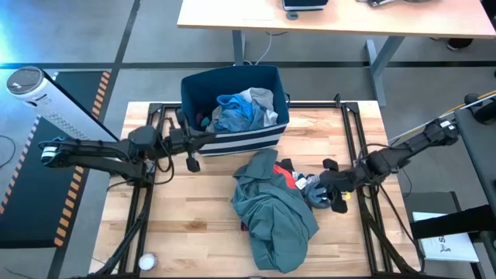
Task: Sort clothes
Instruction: Put the blue sock into the blue laundry organizer
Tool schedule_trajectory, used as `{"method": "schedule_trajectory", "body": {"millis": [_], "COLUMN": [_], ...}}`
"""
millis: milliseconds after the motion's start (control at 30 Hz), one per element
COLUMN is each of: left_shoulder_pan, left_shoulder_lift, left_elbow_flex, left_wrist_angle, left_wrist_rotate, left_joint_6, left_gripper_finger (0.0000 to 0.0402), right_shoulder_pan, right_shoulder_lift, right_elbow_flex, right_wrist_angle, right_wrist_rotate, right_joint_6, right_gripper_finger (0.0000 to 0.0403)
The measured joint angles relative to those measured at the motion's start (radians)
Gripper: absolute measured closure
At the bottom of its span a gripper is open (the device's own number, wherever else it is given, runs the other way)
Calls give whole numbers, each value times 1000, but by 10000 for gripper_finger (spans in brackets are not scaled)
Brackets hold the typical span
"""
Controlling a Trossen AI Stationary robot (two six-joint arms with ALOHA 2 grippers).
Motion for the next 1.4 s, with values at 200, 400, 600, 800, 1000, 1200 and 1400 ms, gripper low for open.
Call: {"method": "schedule_trajectory", "body": {"millis": [200, 400, 600, 800, 1000, 1200, 1400], "left_shoulder_pan": [-59, -97, -97, -98, -98, -99, -98], "left_shoulder_lift": [-19, -143, -331, -481, -563, -572, -586], "left_elbow_flex": [-22, -150, -292, -362, -370, -374, -374], "left_wrist_angle": [-91, -130, -107, -143, -281, -270, -215], "left_wrist_rotate": [-234, -328, -294, -181, 45, 126, 126], "left_joint_6": [60, 22, -43, -58, -174, -176, -152], "left_gripper_finger": [402, 402, 402, 402, 402, 401, 401], "right_shoulder_pan": [83, 103, 103, 103, 103, 103, 103], "right_shoulder_lift": [106, 207, 213, 177, 185, 234, 292], "right_elbow_flex": [0, 0, 0, 0, 0, 0, 0], "right_wrist_angle": [-48, -63, -63, -63, -63, -63, -58], "right_wrist_rotate": [117, 123, 109, 109, 109, 109, 109], "right_joint_6": [147, 276, 305, 309, 323, 316, 315], "right_gripper_finger": [231, 197, 179, 176, 176, 176, 195]}}
